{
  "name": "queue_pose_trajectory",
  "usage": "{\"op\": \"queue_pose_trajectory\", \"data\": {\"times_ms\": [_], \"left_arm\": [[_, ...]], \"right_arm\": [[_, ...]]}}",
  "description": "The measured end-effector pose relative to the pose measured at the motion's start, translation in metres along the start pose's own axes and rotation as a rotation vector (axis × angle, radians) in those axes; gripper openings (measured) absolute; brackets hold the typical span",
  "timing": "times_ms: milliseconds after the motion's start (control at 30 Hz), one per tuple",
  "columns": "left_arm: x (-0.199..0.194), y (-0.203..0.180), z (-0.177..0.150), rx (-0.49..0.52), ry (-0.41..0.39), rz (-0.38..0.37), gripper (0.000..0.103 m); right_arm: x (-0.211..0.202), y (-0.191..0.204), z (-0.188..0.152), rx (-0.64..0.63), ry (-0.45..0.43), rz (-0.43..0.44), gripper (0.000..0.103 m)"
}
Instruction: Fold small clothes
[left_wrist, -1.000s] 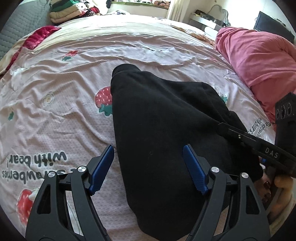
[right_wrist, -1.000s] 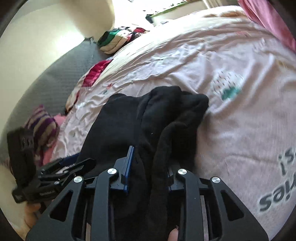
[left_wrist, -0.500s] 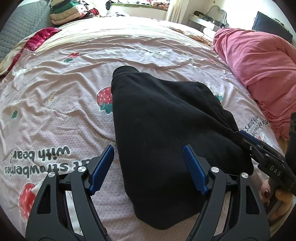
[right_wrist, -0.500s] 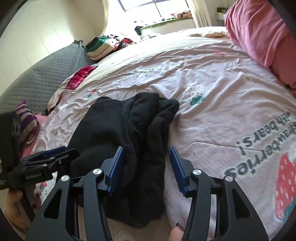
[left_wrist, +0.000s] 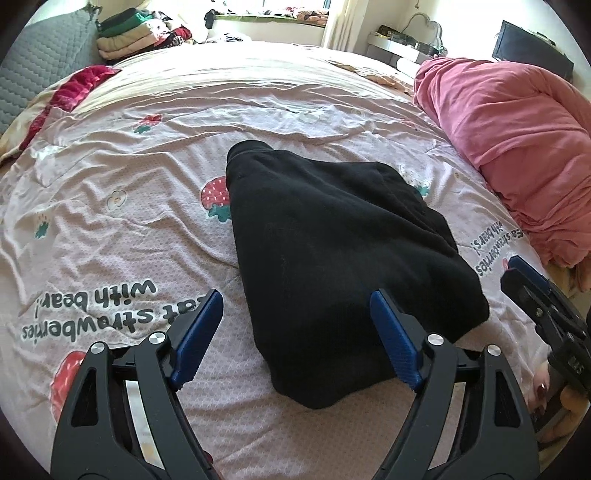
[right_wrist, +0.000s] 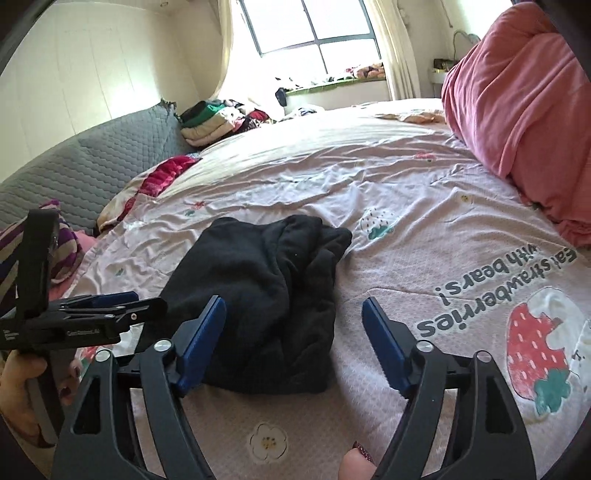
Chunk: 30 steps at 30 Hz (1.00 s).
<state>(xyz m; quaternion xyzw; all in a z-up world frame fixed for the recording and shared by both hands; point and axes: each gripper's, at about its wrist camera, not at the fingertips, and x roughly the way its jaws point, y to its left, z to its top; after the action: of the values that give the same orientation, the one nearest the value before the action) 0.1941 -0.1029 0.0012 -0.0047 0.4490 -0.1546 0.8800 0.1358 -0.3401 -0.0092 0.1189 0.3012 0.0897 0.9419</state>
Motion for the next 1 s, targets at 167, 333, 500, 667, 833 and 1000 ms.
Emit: {"op": "queue_pose_trajectory", "data": {"times_ms": [167,333,500,667,833,1000], "left_arm": [[-0.011,-0.005,-0.003,0.002,-0.025,-0.014,0.079],[-0.027,-0.008,-0.007,-0.001,-0.060,-0.030,0.090],[-0.049,-0.012,-0.016,0.000,-0.104,-0.040,0.093],[-0.069,-0.008,-0.029,-0.013,-0.144,-0.050,0.093],[-0.084,-0.002,-0.047,-0.006,-0.173,-0.041,0.093],[-0.094,0.005,-0.062,-0.004,-0.190,-0.020,0.093]], "right_arm": [[-0.018,0.007,-0.001,-0.023,-0.038,-0.012,0.083],[-0.040,0.014,0.000,-0.044,-0.097,-0.022,0.096],[-0.065,0.022,0.000,-0.071,-0.159,-0.033,0.098],[-0.084,0.033,-0.004,-0.106,-0.194,-0.046,0.098],[-0.092,0.045,-0.014,-0.130,-0.201,-0.058,0.098],[-0.096,0.058,-0.029,-0.168,-0.215,-0.095,0.098]]}}
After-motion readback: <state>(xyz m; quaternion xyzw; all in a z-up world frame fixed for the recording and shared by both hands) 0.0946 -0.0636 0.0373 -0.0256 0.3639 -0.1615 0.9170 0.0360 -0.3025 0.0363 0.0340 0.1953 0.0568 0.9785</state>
